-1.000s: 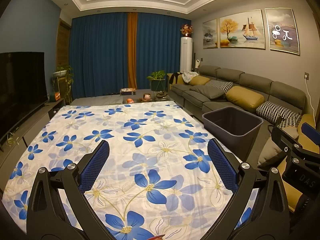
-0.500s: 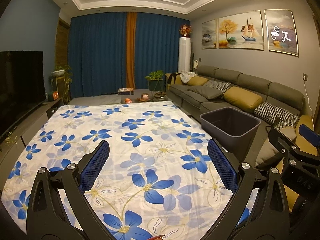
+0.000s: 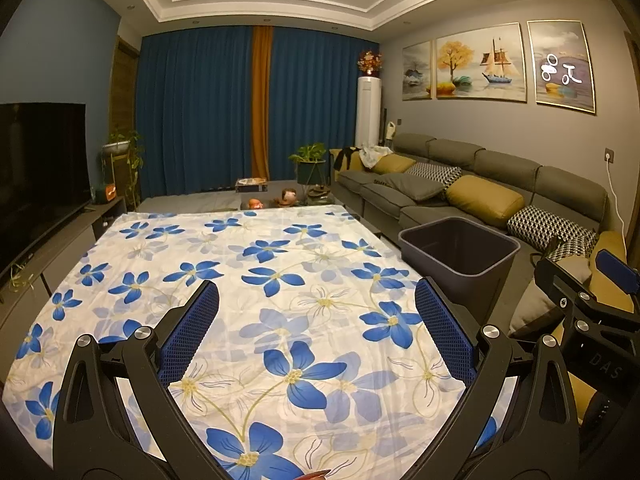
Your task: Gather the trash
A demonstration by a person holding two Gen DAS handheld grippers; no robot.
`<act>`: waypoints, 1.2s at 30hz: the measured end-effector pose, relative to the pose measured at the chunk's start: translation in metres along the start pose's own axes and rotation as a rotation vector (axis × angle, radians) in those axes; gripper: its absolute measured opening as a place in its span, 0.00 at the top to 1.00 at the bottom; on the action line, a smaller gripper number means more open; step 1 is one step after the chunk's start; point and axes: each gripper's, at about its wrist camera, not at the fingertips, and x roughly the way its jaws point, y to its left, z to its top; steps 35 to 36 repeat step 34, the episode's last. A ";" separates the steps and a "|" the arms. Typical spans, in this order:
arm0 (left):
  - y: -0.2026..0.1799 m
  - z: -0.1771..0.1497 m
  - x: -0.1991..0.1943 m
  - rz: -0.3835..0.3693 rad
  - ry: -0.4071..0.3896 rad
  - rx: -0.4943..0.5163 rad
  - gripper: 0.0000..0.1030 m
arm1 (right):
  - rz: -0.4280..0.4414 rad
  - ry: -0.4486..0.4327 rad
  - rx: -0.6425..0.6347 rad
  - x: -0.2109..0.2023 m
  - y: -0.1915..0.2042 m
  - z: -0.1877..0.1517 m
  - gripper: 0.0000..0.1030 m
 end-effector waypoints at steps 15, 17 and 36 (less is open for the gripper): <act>0.000 0.002 -0.003 0.006 -0.021 0.016 0.15 | -0.003 0.002 0.002 0.000 0.000 0.001 0.05; 0.000 0.002 -0.003 0.005 -0.020 0.014 0.15 | -0.002 0.000 0.003 0.000 0.000 0.001 0.05; 0.004 0.002 -0.009 0.062 -0.048 0.021 0.09 | 0.000 0.000 0.005 0.000 -0.001 0.000 0.05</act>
